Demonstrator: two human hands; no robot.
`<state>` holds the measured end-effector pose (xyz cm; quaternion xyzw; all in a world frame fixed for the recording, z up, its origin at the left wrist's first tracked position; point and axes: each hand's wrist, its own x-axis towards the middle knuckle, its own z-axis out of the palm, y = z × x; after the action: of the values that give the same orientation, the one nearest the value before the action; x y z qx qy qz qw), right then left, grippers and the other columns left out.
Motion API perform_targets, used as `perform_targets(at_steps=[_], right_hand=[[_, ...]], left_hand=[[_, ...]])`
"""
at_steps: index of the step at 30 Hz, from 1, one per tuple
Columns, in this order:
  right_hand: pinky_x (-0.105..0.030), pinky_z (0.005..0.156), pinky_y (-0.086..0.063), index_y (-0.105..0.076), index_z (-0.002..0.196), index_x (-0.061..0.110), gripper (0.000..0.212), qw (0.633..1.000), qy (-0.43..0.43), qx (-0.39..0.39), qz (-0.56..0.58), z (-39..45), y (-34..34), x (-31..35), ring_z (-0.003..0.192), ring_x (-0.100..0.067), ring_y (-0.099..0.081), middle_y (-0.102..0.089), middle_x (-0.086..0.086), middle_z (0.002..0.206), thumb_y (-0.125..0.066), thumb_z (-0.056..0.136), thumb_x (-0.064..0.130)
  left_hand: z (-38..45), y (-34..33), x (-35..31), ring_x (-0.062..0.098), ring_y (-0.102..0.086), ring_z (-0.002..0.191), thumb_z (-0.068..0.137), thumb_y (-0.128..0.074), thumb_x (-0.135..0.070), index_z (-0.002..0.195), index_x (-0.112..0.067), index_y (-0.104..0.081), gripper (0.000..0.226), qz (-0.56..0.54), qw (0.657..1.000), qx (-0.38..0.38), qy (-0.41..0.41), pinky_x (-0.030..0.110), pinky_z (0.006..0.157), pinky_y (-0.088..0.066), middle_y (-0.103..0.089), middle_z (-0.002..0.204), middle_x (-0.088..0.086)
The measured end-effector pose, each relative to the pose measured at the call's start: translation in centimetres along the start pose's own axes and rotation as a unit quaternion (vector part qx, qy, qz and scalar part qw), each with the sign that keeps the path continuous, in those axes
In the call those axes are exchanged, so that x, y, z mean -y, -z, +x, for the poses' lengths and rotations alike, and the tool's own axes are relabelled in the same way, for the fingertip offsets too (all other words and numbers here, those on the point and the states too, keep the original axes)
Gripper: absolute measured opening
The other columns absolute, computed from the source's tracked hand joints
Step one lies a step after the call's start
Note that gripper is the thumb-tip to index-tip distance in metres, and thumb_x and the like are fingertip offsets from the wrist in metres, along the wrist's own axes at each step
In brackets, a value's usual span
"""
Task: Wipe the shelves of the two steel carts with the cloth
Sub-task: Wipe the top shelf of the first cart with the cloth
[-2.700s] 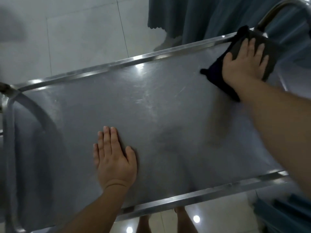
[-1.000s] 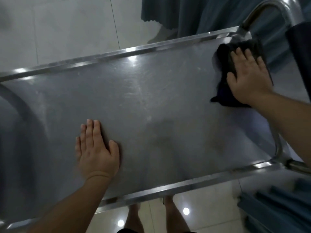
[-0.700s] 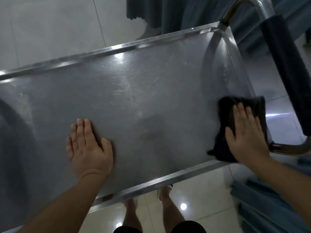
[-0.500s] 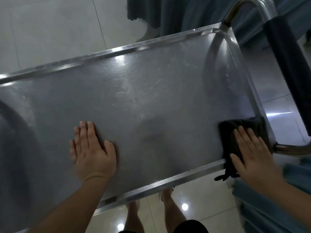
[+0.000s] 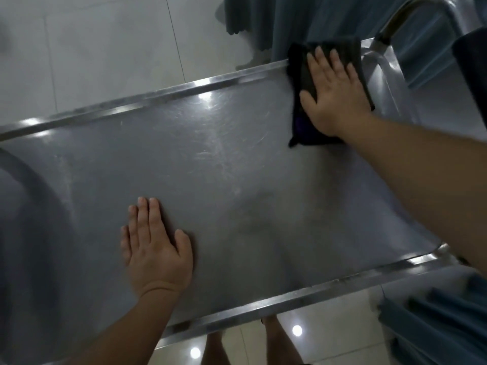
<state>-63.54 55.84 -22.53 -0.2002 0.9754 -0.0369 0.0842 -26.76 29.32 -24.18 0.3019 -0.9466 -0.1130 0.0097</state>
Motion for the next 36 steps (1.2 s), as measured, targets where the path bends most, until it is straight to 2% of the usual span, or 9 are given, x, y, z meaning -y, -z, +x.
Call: perform_targets(at_steps=[6,11,14,17,23,25,30,33,36], right_hand=[[-0.047,0.129,-0.002,-0.005,0.167,0.024,0.078,1.000,0.003,-0.006,0.007,-2.3,-0.8,0.5,0.161,-0.021,-0.002,-0.002,0.004,0.175,-0.019,0.101,0.062],[-0.055,0.128,-0.014,-0.021,0.165,0.012,0.075,0.999,0.053,-0.008,0.001,-17.3,-2.4,1.9,0.160,-0.028,-0.015,-0.020,-0.007,0.173,-0.036,0.103,0.051],[-0.057,0.127,-0.015,-0.018,0.167,0.015,0.074,0.994,0.107,0.024,-0.028,-27.1,-4.1,2.2,0.161,-0.027,-0.012,-0.015,-0.004,0.174,-0.031,0.105,0.053],[-0.053,0.129,-0.007,-0.012,0.168,0.021,0.074,0.989,0.129,0.066,-0.042,-30.6,-4.7,2.0,0.161,-0.024,-0.009,-0.007,0.002,0.175,-0.023,0.105,0.058],[-0.055,0.127,-0.017,-0.024,0.166,0.019,0.073,0.993,0.112,0.000,-0.024,-20.6,-3.9,5.2,0.160,-0.021,-0.013,-0.019,0.000,0.173,-0.033,0.103,0.054],[-0.054,0.128,-0.014,-0.023,0.166,0.020,0.075,0.995,0.093,-0.018,-0.014,-14.5,-3.2,6.9,0.160,-0.021,-0.013,-0.021,0.000,0.173,-0.035,0.101,0.055],[-0.050,0.129,-0.002,-0.009,0.168,0.024,0.079,0.999,0.043,-0.012,0.025,-0.9,-1.4,11.1,0.161,-0.021,-0.001,-0.005,0.004,0.175,-0.022,0.098,0.059],[-0.052,0.129,-0.001,-0.005,0.168,0.022,0.078,0.999,0.019,-0.019,0.037,0.8,-1.5,12.8,0.161,-0.022,0.001,-0.003,0.001,0.175,-0.020,0.099,0.057],[-0.052,0.129,-0.004,-0.011,0.167,0.019,0.079,0.999,0.041,-0.011,0.033,-3.0,-1.9,13.8,0.161,-0.024,-0.003,-0.007,-0.001,0.175,-0.022,0.100,0.058]], left_hand=[[0.0,-0.1,0.1,0.022,-0.009,0.163,0.095,-0.037,-0.043,0.167,-0.014,-0.022,0.079,0.006,1.000,0.007,0.001,0.046,0.132,-0.005,-0.017,0.176,0.006],[0.0,-0.3,0.2,0.022,-0.009,0.163,0.095,-0.037,-0.043,0.167,-0.015,-0.021,0.079,0.002,1.000,0.003,0.002,0.049,0.132,-0.008,-0.017,0.176,0.005],[-0.1,-0.4,0.3,0.022,-0.010,0.163,0.096,-0.038,-0.042,0.168,-0.015,-0.021,0.079,-0.003,1.000,-0.004,-0.002,0.048,0.132,-0.007,-0.018,0.176,0.006],[-0.3,-0.6,0.3,0.023,-0.010,0.163,0.095,-0.038,-0.043,0.168,-0.015,-0.021,0.079,-0.005,1.000,-0.007,-0.003,0.048,0.132,-0.007,-0.018,0.176,0.006],[0.0,-0.7,0.5,0.023,-0.011,0.163,0.096,-0.038,-0.044,0.167,-0.015,-0.022,0.079,-0.004,1.000,-0.012,-0.004,0.046,0.132,-0.005,-0.019,0.176,0.005],[0.0,-0.8,0.5,0.022,-0.010,0.163,0.096,-0.039,-0.044,0.167,-0.015,-0.022,0.079,-0.001,1.000,-0.012,-0.006,0.045,0.132,-0.005,-0.019,0.176,0.005],[0.1,-0.9,0.6,0.019,-0.006,0.163,0.098,-0.039,-0.045,0.168,-0.018,-0.018,0.079,0.012,1.000,-0.006,-0.003,0.039,0.132,0.001,-0.016,0.176,0.003],[0.1,-0.7,0.6,0.019,-0.005,0.163,0.098,-0.039,-0.045,0.168,-0.018,-0.017,0.078,0.015,1.000,0.001,0.002,0.038,0.131,0.004,-0.014,0.177,0.003],[0.0,-0.4,0.4,0.018,-0.004,0.163,0.098,-0.038,-0.045,0.168,-0.018,-0.017,0.078,0.009,1.000,0.013,0.006,0.040,0.132,0.002,-0.014,0.177,0.002]])
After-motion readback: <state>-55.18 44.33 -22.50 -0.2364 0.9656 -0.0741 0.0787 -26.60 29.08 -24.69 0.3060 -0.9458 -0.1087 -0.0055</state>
